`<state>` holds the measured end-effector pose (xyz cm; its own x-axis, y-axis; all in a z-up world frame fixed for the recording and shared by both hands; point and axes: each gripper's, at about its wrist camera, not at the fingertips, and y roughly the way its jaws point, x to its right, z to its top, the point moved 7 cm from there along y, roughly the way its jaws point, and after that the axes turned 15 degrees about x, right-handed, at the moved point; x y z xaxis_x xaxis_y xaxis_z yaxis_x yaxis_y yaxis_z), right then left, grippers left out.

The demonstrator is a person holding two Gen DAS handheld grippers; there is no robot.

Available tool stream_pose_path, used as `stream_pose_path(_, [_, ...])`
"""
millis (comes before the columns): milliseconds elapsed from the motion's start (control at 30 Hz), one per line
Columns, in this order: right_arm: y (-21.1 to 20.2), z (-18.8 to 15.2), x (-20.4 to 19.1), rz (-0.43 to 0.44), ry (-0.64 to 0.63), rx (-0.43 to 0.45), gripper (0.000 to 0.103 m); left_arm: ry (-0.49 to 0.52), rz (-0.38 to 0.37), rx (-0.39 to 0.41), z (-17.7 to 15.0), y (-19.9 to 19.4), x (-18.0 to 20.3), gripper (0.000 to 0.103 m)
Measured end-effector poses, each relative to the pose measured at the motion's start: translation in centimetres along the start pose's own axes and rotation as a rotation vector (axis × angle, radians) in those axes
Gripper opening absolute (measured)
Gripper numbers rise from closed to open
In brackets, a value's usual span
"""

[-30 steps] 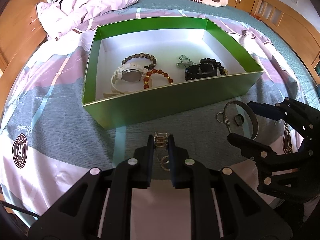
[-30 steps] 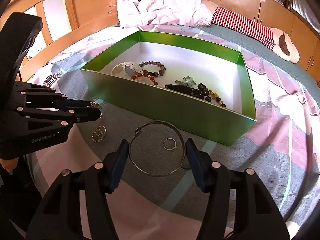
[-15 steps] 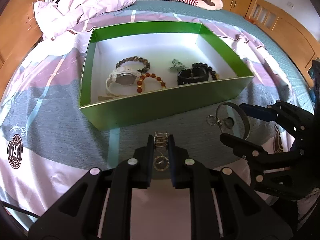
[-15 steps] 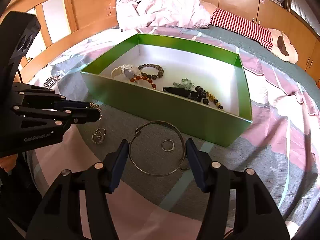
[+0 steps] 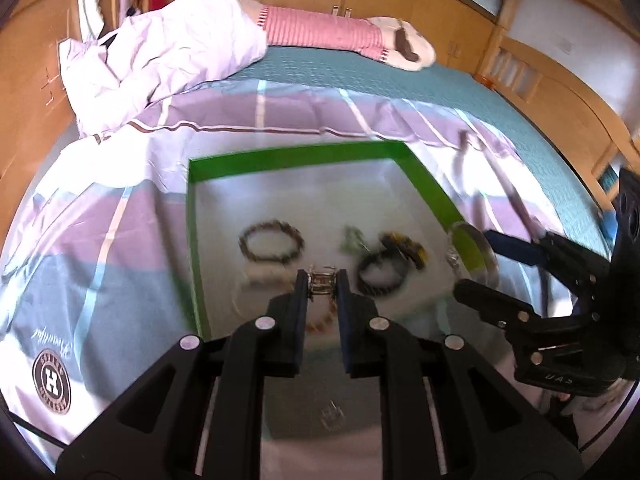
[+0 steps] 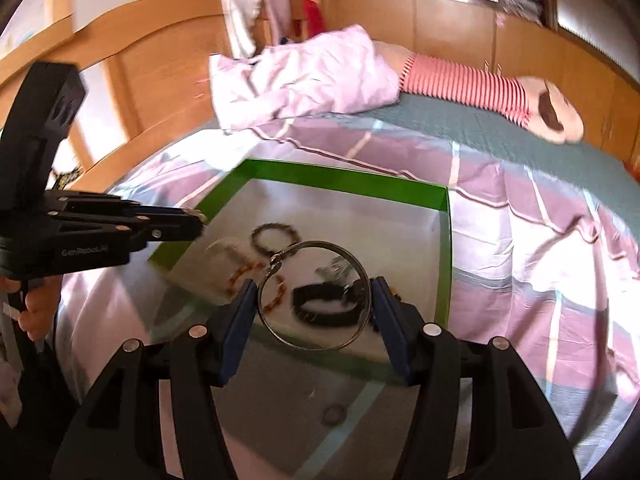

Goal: Organize jewelry

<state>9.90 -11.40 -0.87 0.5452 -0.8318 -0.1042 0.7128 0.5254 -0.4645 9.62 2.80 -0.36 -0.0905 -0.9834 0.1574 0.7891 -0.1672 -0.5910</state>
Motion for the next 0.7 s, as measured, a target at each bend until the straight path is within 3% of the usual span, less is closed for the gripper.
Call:
stream_pose_path(167, [3.2, -0.2, 1.6, -0.057, 0.04, -0.016, 0.058, -0.015, 0.058, 0.002, 0.4, 2.2, -2.0, 0.014])
stream_pose_path(200, [3.4, -0.2, 1.9, -0.057, 0.058, -0.009, 0.062, -0.022, 0.063, 0.002, 0.4, 2.4, -2.2, 0.015])
stream_pose_path(233, [3.4, -0.2, 2.0, -0.052, 0.082, 0.0, 0.069, -0.03, 0.061, 0.002, 0.3, 2.5, -2.4, 0.021])
stream_pose_path(300, [2.8, -0.1, 2.1, -0.04, 0.111, 0.004, 0.072, -0.048, 0.049, 0.002, 0.3, 2.4, -2.6, 0.037])
stream_pose_path(433, [-0.2, -0.1, 1.2, 0.007, 0.098, -0.013, 0.072, -0.053, 0.011, -0.007, -0.7, 0.8, -1.9, 0.042])
stream_pose_path(533, [-2.7, -1.5, 0.3, 0.052, 0.076, -0.043, 0.072, 0.001, -0.036, -0.046, -2.8, -0.8, -0.1, 0.044])
stream_pose_path(700, [-2.8, -6.6, 0.3, -0.005, 0.008, -0.166, 0.072, 0.084, -0.039, -0.201, -9.0, -0.2, 2.3, 0.048])
